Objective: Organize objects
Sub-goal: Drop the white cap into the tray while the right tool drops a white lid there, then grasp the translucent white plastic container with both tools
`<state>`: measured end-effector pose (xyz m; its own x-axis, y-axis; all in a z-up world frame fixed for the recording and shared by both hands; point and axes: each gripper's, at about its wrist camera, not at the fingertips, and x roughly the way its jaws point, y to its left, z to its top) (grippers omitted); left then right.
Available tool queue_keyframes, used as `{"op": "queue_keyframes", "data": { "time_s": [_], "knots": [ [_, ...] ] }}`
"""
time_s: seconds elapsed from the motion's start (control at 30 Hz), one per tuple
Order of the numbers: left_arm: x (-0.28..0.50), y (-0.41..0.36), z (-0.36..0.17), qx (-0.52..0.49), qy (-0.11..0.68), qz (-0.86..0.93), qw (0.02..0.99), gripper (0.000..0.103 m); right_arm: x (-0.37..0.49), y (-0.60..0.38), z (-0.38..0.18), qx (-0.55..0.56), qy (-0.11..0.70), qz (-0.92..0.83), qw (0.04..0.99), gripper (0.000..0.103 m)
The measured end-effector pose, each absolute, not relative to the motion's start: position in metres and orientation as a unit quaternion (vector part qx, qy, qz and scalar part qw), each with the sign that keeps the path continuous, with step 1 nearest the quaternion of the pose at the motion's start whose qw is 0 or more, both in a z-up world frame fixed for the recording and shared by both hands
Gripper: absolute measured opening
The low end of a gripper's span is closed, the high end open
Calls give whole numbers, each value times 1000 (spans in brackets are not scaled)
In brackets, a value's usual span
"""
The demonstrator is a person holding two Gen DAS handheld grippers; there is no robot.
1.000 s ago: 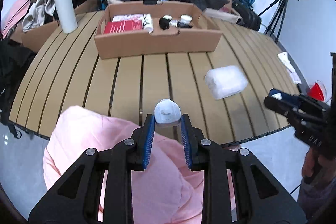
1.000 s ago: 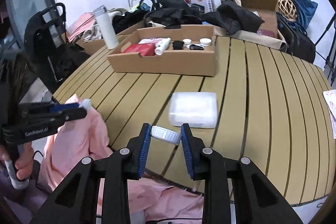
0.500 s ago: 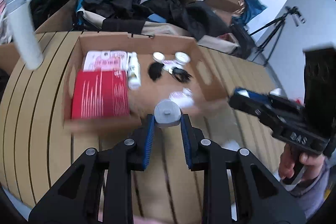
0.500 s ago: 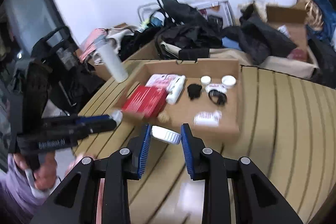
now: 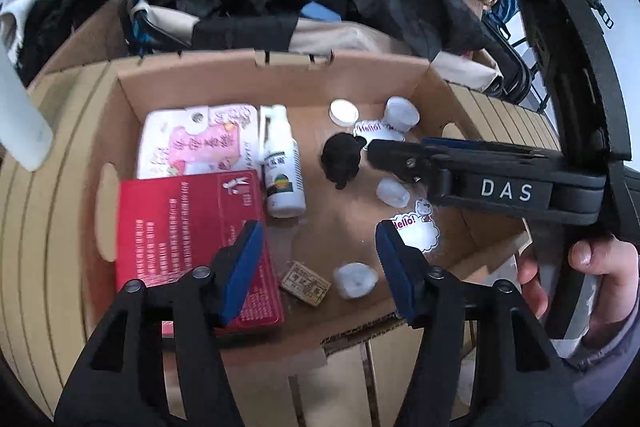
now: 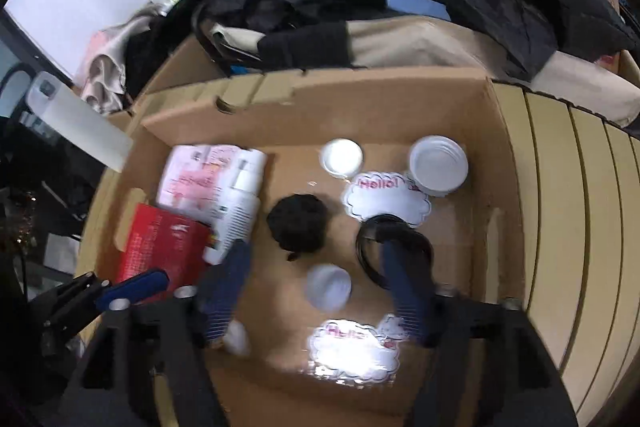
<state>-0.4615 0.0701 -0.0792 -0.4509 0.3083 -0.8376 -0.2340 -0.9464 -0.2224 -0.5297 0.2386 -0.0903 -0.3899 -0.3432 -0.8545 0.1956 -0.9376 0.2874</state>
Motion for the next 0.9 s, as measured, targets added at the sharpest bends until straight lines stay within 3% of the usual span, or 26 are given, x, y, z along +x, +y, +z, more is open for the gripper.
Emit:
{"op": "queue_keyframes", "data": {
  "time_s": [0.07,0.13,0.2,0.27,0.63,0.9],
  "knots": [
    [-457,66,-69,-504,-31,851,144,73,-520,241,-72,511,-60,-843,155,75],
    [-449,58,-53,-502,-18,857,117,81,-512,243,-56,504,-56,-846,161,75],
    [-435,51,-32,-490,-4,867,91,83,-495,252,-31,488,-41,-857,159,75],
    [-415,44,-10,-475,0,877,78,99,-478,264,-10,478,-27,-864,155,75],
    [-333,45,49,-439,3,897,59,103,-378,319,49,447,-28,-882,144,75],
    [-213,52,12,-437,-59,896,59,103,-243,323,13,398,-10,-904,156,75]
  ]
}}
